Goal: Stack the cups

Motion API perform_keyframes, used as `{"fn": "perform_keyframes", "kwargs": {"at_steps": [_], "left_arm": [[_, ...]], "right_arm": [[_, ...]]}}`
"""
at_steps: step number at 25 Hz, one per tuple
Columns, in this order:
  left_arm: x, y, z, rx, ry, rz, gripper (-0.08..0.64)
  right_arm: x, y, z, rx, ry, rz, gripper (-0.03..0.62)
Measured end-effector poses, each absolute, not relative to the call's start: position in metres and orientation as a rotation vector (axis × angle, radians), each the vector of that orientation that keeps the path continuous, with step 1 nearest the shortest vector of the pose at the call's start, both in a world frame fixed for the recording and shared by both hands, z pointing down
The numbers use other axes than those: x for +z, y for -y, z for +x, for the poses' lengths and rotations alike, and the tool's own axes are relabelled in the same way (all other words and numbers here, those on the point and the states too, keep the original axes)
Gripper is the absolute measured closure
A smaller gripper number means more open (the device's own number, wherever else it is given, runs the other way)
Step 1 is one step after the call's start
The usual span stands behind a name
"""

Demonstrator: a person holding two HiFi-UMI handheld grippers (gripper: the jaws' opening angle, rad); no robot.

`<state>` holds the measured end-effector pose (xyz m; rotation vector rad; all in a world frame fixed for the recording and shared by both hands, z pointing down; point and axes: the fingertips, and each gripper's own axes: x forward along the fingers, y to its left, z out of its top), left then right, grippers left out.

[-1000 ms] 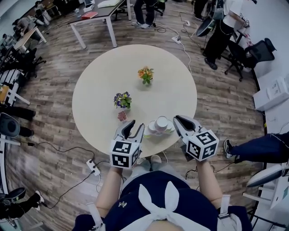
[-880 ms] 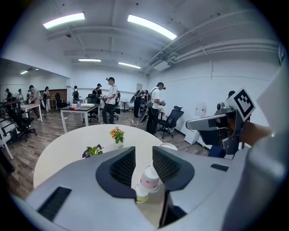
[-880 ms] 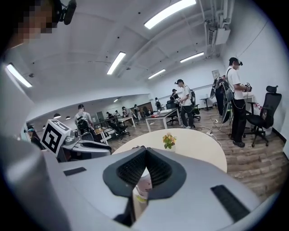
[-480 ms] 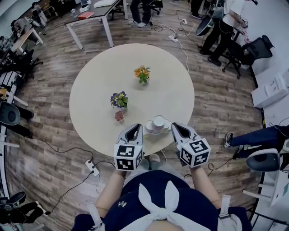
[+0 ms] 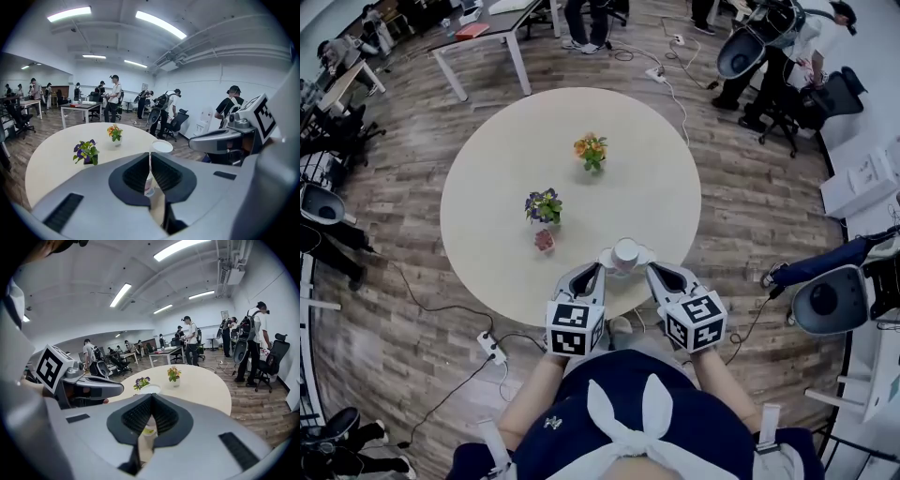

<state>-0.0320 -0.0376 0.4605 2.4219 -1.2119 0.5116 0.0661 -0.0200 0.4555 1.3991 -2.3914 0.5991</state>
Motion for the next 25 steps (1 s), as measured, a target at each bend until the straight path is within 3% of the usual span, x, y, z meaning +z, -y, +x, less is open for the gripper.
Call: {"fn": "perform_keyframes", "kwargs": {"at_steps": [25], "left_arm": [[0.4635,0.0349,-0.0286,0.525,1.186,2.415,0.529]], "right_arm": [[0.4631,0.0206,0.0629,0.648,2.359,1.394,0.589]]}}
